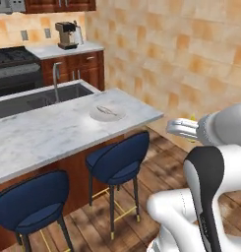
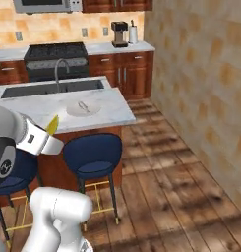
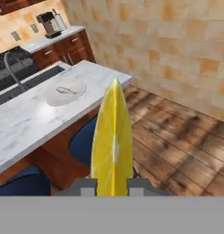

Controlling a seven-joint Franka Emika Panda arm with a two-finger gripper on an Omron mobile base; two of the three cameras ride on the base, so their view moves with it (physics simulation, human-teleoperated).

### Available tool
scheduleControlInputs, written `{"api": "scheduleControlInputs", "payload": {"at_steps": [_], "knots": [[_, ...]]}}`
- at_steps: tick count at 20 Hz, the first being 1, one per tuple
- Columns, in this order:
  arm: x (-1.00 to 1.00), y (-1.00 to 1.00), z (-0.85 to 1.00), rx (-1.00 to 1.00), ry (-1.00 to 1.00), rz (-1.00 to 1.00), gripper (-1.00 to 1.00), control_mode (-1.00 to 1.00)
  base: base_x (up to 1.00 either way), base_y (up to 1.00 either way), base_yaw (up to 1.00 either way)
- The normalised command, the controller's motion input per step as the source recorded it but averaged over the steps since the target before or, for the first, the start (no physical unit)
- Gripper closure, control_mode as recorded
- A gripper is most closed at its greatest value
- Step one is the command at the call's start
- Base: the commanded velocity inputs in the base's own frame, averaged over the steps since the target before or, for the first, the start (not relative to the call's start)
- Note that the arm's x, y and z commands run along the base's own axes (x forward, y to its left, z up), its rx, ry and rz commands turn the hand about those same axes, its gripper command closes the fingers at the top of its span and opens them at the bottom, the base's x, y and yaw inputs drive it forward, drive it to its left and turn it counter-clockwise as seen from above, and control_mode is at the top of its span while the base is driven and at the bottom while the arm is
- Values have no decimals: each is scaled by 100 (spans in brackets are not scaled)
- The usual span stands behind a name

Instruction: Take the lemon wedge from the fridge and place it on the plate with fish on the dining counter.

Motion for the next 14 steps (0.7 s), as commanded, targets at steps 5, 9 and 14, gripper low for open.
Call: {"api": "scheduleControlInputs", "payload": {"at_steps": [5, 9, 14], "knots": [[0, 0, 0, 0, 0, 0, 100, 100, 85, -21, 55], [0, 0, 0, 0, 0, 0, 100, 100, 32, 0, 44], [0, 0, 0, 0, 0, 0, 100, 100, 2, 0, 43]]}}
